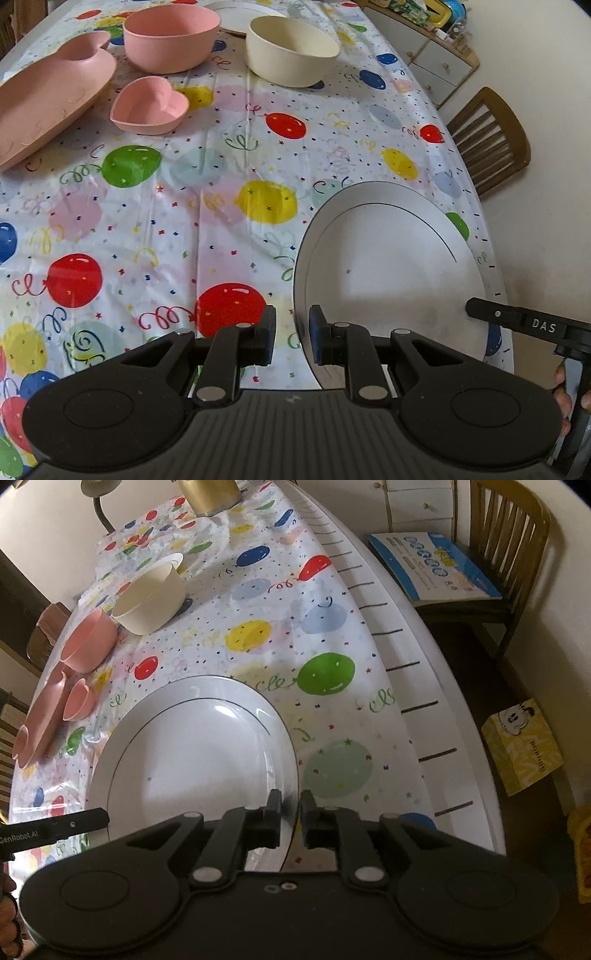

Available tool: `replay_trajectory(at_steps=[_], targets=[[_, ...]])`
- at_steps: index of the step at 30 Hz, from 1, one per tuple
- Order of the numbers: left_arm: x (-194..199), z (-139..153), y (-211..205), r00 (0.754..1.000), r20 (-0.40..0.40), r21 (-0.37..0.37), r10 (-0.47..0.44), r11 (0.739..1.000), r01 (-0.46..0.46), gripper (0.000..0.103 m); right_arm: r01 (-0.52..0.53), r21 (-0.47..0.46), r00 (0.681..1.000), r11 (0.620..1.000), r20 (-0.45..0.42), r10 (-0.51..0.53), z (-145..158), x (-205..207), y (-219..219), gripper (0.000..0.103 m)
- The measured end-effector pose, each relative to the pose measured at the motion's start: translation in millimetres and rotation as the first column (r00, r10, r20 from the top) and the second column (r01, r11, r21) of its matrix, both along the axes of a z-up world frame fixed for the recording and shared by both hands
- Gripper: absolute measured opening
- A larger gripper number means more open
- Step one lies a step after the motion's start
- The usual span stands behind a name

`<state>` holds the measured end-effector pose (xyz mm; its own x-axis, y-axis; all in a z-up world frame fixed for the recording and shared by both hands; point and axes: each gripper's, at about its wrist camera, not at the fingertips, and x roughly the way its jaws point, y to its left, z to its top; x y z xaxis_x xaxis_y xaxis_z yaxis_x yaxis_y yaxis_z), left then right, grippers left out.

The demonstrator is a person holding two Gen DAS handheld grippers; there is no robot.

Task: Organize plates and bowls
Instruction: 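Lift the large white plate and carry it toward the tablecloth edge, then lower the large white plate onto the table and open both grippers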

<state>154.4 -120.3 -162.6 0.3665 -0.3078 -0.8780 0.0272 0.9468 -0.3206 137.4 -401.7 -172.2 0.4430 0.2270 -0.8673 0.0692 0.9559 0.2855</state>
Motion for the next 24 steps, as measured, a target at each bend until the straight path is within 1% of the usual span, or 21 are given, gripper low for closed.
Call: replay_trajectory(at_steps=[2,5,10,12,18,24], targets=[[-1.9,3.3,0.1,1.0,0.01,0.0,-0.002,1.0,0.002,0.018,0.01,-0.003,1.0,1.0,0.008,-0.01,4.2,-1.0,-1.8,0.018],[-5.5,9.6,-0.5,1.0,0.023,0.003,-0.007,1.0,0.007,0.018,0.026,-0.024,0.999,0.999,0.026,-0.025,12.7,-4.5,-3.0,0.019],[-14.2,22.2,0.5,0.999,0.047,0.006,-0.009,1.0,0.009,0.018,0.013,-0.053,0.998,0.999,0.06,-0.01,27.4,-12.9,6.0,0.027],[-19.2,28.5,1.7,0.998,0.062,0.009,-0.011,1.0,0.011,0.018,0.008,-0.053,0.998,0.999,0.069,-0.004,32.7,-17.3,10.9,0.028],[-35.1,51.4,7.7,0.992,0.128,0.012,-0.018,1.0,0.017,0.019,-0.031,-0.081,0.993,0.996,0.112,0.04,54.6,-33.2,32.2,0.032],[-52.4,75.0,20.3,0.98,0.2,0.011,-0.003,1.0,0.001,0.019,-0.09,-0.105,0.981,0.99,0.165,0.106,78.5,-47.7,60.0,0.039]])
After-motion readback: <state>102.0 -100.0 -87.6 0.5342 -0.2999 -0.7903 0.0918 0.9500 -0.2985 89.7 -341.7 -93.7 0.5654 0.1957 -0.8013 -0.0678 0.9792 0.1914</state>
